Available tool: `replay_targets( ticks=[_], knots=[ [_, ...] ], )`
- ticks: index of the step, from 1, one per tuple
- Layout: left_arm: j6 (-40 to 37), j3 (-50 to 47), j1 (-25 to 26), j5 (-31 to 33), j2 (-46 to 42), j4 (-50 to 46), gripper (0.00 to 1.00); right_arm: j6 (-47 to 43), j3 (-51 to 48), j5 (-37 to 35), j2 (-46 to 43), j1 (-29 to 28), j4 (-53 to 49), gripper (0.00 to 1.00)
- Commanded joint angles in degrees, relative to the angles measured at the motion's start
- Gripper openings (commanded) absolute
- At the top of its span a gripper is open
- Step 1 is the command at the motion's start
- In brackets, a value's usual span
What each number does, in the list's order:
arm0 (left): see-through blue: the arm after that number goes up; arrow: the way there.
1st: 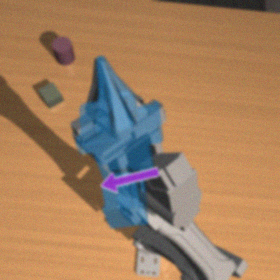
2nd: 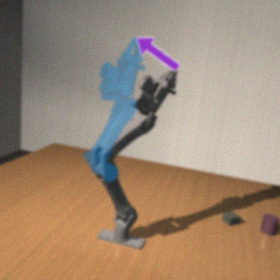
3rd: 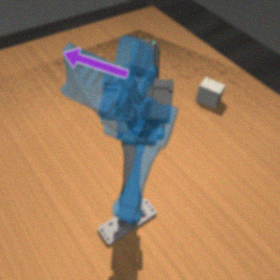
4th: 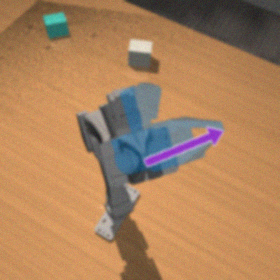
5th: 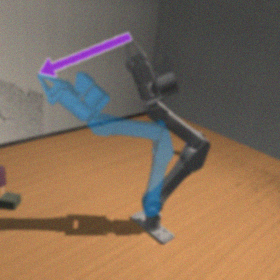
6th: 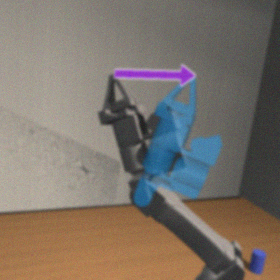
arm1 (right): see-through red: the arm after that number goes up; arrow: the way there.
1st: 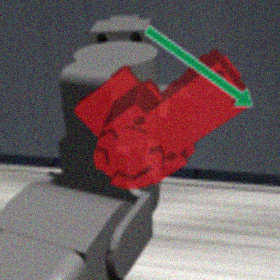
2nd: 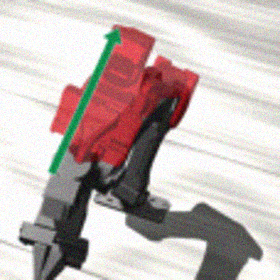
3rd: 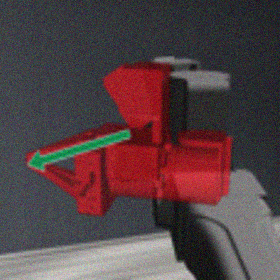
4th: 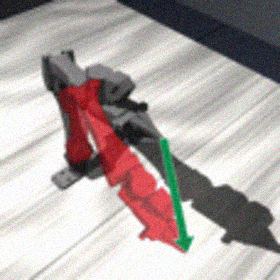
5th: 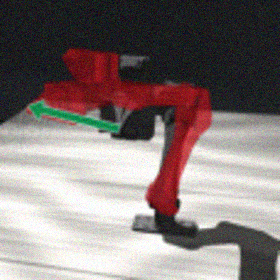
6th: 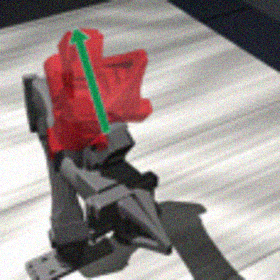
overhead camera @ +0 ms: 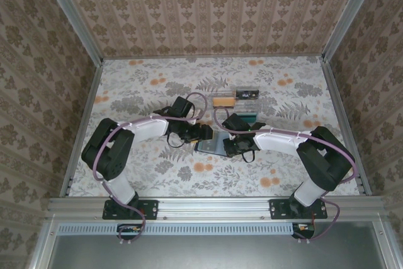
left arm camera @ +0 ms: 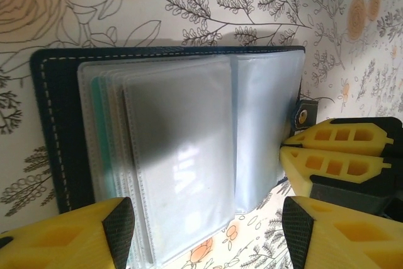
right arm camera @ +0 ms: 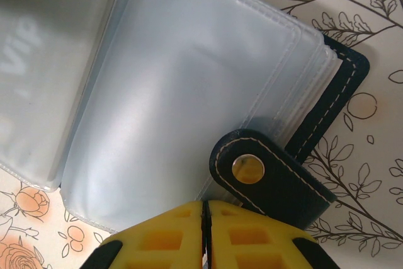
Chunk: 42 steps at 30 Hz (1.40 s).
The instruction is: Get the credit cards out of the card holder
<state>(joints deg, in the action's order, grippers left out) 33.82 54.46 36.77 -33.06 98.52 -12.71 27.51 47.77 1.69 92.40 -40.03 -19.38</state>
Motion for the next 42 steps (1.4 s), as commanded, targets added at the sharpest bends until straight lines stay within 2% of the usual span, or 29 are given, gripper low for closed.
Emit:
replay_targets(
  ticks=[1, 9, 17, 22, 27, 29, 42],
  knots=[
    [-0.69, 1.35, 0.49, -2.31, 1.84, 0.41, 0.66, 1.10, -1.19, -1.41, 2.61, -0.40, 0.13, 0.12],
    [-1.77, 2.17, 0.49, -0.82, 3.57, -2.22, 0.66, 1.15, -1.10, -1.35, 2.73, -0.40, 0.13, 0.12],
    [-1.57, 2.41, 1.18, -6.52, 5.46, 1.10, 0.67, 1.20, -1.01, -1.10, 3.07, -0.40, 0.26, 0.12],
    [-1.67, 2.64, 1.63, -7.96, 5.76, 1.79, 0.73, 1.35, -1.33, -0.94, 3.24, -0.40, 0.48, 0.12],
    [-1.74, 2.36, 1.71, -8.62, 5.37, 2.31, 0.84, 1.24, -1.03, -1.06, 3.23, -0.40, 0.30, 0.12],
    [-1.77, 2.39, 1.72, -9.32, 5.36, 2.72, 0.86, 1.32, -1.01, -1.08, 3.30, -0.35, 0.38, 0.12],
    [-1.92, 3.03, 2.44, -12.85, 5.24, 4.03, 0.81, 1.54, -1.38, -1.16, 3.40, -0.40, 0.70, 0.12]
  ],
)
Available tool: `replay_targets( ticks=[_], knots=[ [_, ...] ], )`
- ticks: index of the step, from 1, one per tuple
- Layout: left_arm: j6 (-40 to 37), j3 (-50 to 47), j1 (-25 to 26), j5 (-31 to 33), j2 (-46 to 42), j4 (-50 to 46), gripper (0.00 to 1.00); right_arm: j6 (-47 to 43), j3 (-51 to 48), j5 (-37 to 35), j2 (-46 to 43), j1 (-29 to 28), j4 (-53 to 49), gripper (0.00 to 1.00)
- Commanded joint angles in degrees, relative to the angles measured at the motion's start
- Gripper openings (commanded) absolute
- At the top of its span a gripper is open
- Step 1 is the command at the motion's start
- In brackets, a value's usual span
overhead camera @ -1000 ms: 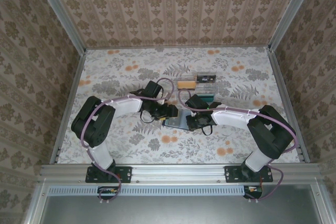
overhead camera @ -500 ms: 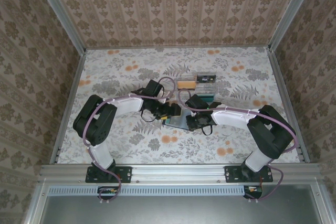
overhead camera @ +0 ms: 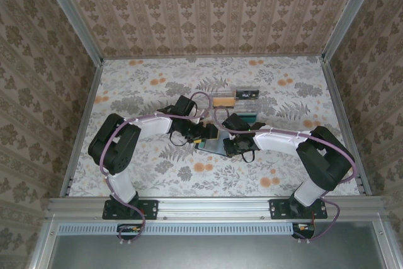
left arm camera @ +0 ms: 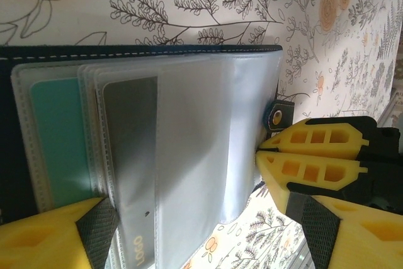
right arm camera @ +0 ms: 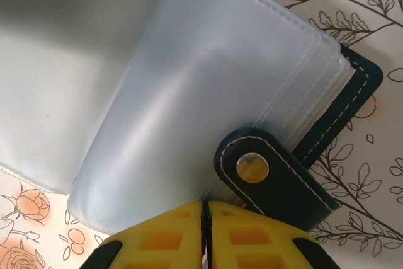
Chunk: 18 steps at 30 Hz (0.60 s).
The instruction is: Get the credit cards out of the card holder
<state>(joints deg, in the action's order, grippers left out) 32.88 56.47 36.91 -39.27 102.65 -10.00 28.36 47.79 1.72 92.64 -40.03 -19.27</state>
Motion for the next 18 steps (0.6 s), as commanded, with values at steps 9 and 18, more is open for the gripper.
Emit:
replay_targets(
  ticks=[9, 18],
  knots=[
    [-1.56, 1.41, 2.37, -5.48, -1.41, -0.41, 0.82, 0.74, -1.47, -1.24, 3.18, -0.37, 0.62, 0.13],
    [-1.70, 1.95, 2.38, -5.47, -3.33, -1.16, 0.82, 0.83, -1.47, -1.19, 3.34, -0.40, 0.89, 0.13]
  ],
)
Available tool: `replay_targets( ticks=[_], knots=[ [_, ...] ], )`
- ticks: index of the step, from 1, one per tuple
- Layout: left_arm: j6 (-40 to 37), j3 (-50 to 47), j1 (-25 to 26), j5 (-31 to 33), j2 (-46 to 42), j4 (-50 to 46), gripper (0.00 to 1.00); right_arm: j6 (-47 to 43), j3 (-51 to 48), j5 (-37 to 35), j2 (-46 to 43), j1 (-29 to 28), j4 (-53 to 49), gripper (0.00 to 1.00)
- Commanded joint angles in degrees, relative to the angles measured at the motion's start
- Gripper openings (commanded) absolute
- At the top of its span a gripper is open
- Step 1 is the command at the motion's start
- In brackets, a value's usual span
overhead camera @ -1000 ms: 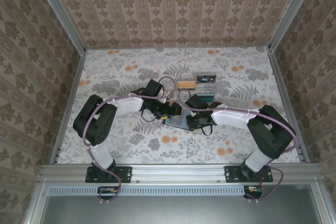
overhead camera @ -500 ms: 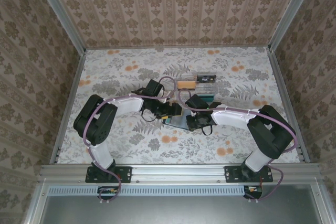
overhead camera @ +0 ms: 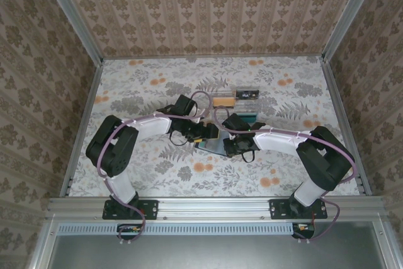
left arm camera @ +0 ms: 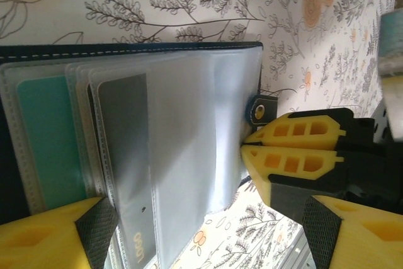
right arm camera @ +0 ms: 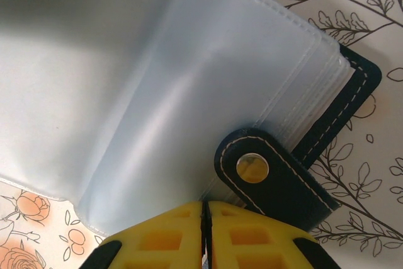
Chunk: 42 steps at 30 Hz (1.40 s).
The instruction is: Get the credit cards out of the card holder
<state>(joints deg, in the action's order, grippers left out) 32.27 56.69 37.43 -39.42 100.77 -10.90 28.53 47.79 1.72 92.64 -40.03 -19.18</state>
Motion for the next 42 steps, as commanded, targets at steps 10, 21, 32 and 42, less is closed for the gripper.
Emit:
replay_targets(
  ticks=[10, 21, 32, 42],
  knots=[
    [-1.41, 2.36, 2.30, -7.31, -0.38, 0.17, 0.81, 1.47, -2.44, -1.79, 1.79, -0.40, 1.17, 0.13],
    [-1.86, 2.62, 2.69, -5.21, -0.73, -1.57, 0.80, 6.28, -4.99, -7.14, -7.72, -0.06, -1.12, 0.29],
    [-2.20, 2.68, 2.28, -0.07, -1.89, -4.52, 0.80, 12.71, -9.47, -8.23, -10.29, 1.78, -0.29, 0.33],
    [-1.56, 2.08, 1.68, 2.98, -2.62, -5.06, 0.80, 13.39, -9.56, -5.12, -6.22, 2.50, 3.39, 0.22]
  ],
)
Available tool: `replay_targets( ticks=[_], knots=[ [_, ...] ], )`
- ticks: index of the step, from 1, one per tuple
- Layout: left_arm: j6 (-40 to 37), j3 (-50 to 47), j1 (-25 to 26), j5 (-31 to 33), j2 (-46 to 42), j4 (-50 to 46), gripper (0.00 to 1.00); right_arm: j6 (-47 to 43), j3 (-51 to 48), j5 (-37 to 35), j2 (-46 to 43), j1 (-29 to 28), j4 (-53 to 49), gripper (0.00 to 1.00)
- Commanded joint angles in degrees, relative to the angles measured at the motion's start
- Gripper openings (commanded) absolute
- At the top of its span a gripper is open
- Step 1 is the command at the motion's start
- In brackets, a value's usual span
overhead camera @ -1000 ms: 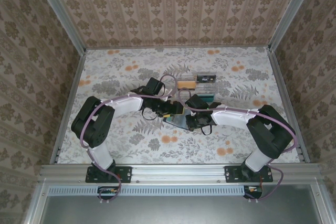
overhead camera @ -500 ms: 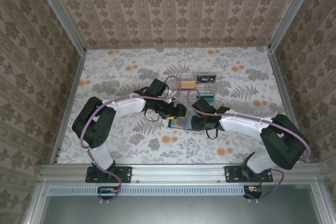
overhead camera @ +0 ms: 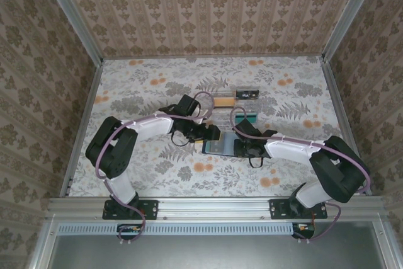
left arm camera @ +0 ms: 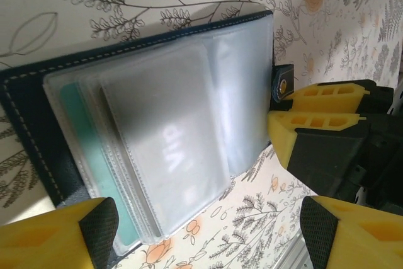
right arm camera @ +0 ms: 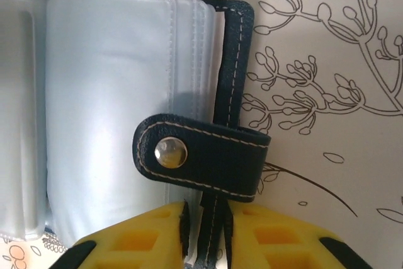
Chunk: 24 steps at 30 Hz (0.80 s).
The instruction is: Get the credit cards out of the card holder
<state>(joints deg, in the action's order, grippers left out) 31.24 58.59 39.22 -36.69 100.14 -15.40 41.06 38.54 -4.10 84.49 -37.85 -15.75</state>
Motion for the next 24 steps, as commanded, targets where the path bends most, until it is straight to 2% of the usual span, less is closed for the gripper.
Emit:
replay_targets(
  ticks=[1, 8, 24],
  knots=[
    [-0.12, -0.09, -0.12, -1.44, -1.97, 0.39, 0.80, 0.87, -0.31, 0.64, 1.93, 0.32, -0.06, 0.21],
    [0.39, 0.04, 0.20, -4.45, 0.68, 2.22, 0.78, 0.69, -0.58, 0.75, 1.85, 0.32, -0.14, 0.17],
    [-0.28, 0.75, 0.58, -1.18, 2.91, -2.83, 0.76, 0.84, -0.71, 0.63, 1.96, 0.32, -0.06, 0.17]
  ],
)
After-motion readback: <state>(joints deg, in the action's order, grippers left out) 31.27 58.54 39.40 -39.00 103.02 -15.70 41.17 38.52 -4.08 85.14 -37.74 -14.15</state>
